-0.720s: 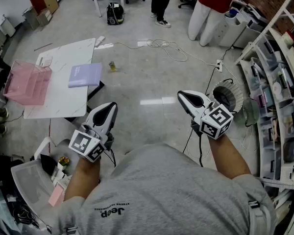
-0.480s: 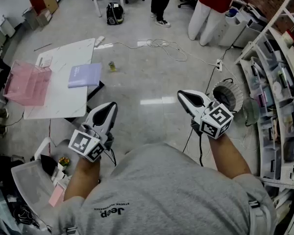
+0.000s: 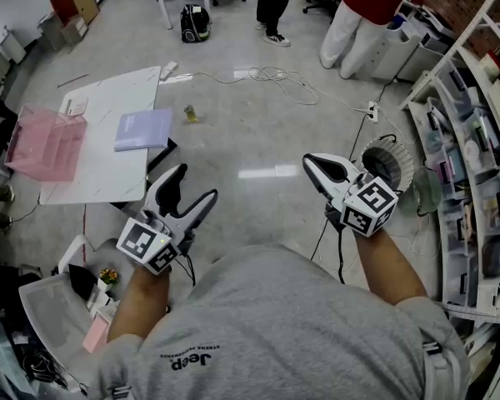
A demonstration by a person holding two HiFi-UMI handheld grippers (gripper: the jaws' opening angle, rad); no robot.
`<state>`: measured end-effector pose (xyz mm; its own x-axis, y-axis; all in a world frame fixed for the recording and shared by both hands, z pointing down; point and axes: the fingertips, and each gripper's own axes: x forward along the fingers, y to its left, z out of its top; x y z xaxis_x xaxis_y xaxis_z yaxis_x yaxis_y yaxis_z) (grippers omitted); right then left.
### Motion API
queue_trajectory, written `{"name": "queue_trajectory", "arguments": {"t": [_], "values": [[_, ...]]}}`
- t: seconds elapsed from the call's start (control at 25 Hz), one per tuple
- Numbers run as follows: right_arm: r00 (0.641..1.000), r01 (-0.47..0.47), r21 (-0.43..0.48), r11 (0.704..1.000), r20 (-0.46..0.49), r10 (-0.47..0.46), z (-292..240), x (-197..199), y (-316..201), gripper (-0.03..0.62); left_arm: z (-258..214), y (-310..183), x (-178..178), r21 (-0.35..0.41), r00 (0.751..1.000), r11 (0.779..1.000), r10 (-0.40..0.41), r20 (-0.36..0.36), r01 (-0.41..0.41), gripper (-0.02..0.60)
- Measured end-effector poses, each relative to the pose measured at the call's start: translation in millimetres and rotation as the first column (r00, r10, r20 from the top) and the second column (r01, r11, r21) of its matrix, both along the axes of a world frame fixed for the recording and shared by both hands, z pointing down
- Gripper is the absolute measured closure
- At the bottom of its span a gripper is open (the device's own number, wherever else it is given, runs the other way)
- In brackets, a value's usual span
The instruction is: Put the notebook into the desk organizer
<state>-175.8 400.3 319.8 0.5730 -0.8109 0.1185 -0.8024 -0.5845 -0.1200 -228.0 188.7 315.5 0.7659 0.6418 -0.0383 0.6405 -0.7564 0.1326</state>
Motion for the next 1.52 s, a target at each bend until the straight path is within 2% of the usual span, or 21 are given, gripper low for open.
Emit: {"name": "queue_trajectory", "arguments": {"t": [0.16, 0.24, 0.44, 0.64, 0.84, 1.0, 1.16, 1.28, 1.52], "values": [[1.000, 0.010, -0.002, 1.000, -0.002, -0.010, 0, 4, 2, 0.592, -2, 7, 8, 0.011, 1.000, 1.000, 0.000, -0.005, 0.000, 0.064], [1.000, 0.016, 0.000, 1.000, 0.001, -0.016, -1, 6, 7, 0.592, -3, 14, 11, 0.016, 1.000, 1.000, -0.004, -0.007, 0.004, 0.035], [0.999, 0.037, 0.005, 0.999, -0.001, -0.037, -5, 9, 30, 0.592, -5, 45, 12, 0.028, 1.000, 1.000, 0.001, -0.005, -0.001, 0.034], [0.997, 0.072, 0.003, 0.997, -0.011, -0.072, -9, 14, 57, 0.592, -5, 77, 13, 0.021, 1.000, 0.999, -0.028, 0.001, 0.028, 0.035], [0.994, 0.104, 0.006, 0.995, -0.015, -0.104, -6, 28, 78, 0.592, -5, 102, 21, 0.004, 0.998, 0.998, -0.061, 0.006, 0.061, 0.035], [0.994, 0.106, 0.025, 0.994, -0.007, -0.106, -4, 48, 84, 0.592, -3, 106, 35, 0.020, 0.997, 0.997, -0.069, 0.023, 0.068, 0.035], [0.995, 0.097, 0.026, 0.995, 0.009, -0.098, 3, 83, 71, 0.592, 0, 92, 69, 0.020, 0.998, 0.998, -0.064, 0.025, 0.063, 0.035], [0.996, 0.089, 0.007, 0.996, 0.015, -0.089, 10, 116, 49, 0.591, 8, 72, 107, 0.002, 0.999, 0.999, -0.043, 0.029, 0.043, 0.035], [1.000, 0.022, -0.024, 0.999, -0.019, -0.023, 13, 220, -6, 0.592, 19, 21, 219, -0.012, 0.998, 0.999, 0.052, -0.031, -0.053, 0.035]]}}
